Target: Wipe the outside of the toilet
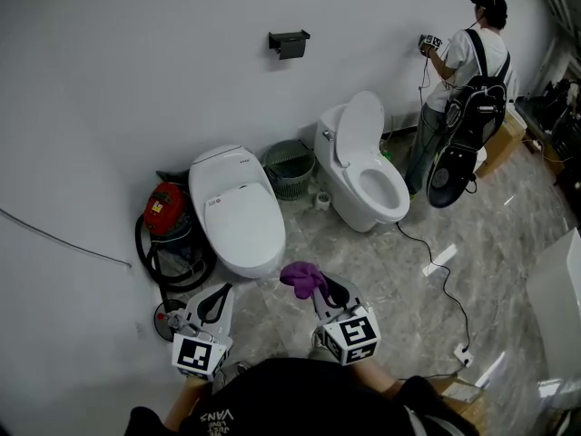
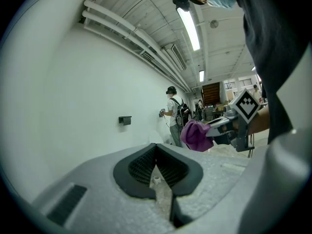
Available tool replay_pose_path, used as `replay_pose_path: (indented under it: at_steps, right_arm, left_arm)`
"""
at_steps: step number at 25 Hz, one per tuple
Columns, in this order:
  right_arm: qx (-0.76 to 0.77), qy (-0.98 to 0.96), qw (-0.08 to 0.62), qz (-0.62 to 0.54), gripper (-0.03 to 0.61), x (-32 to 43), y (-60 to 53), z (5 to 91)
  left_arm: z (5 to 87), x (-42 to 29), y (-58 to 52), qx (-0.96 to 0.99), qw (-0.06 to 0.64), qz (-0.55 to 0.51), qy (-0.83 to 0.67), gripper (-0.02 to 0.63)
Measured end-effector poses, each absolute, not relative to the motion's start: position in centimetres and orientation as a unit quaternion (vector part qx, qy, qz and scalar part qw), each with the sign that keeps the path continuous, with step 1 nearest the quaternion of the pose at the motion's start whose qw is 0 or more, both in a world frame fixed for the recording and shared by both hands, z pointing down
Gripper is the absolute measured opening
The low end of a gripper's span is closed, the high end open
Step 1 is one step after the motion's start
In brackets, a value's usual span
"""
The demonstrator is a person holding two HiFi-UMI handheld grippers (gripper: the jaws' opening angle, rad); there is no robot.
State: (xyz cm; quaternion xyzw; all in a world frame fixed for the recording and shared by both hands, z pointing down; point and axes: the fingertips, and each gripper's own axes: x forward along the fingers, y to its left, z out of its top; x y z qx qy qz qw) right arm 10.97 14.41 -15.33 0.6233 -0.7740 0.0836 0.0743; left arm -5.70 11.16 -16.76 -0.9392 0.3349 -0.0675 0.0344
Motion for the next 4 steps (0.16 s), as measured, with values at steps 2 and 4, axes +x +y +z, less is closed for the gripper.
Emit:
replay_pose_path:
  at_steps: [2, 4]
  right_arm:
    - [0.622, -0.775, 0.075, 0.085, 0.039, 11.26, 14.12, -15.12]
    - [0.621, -0.776, 0.076, 0.086, 0.040, 11.54, 13.89, -14.95]
  left_arm:
    - [-16.58, -5.21, 10.88, -0.939, 0.035, -0.069, 0.334, 0.002]
    - [-16.50, -4.68, 10.65, -0.940, 0.036, -0.069, 0.333, 0.002]
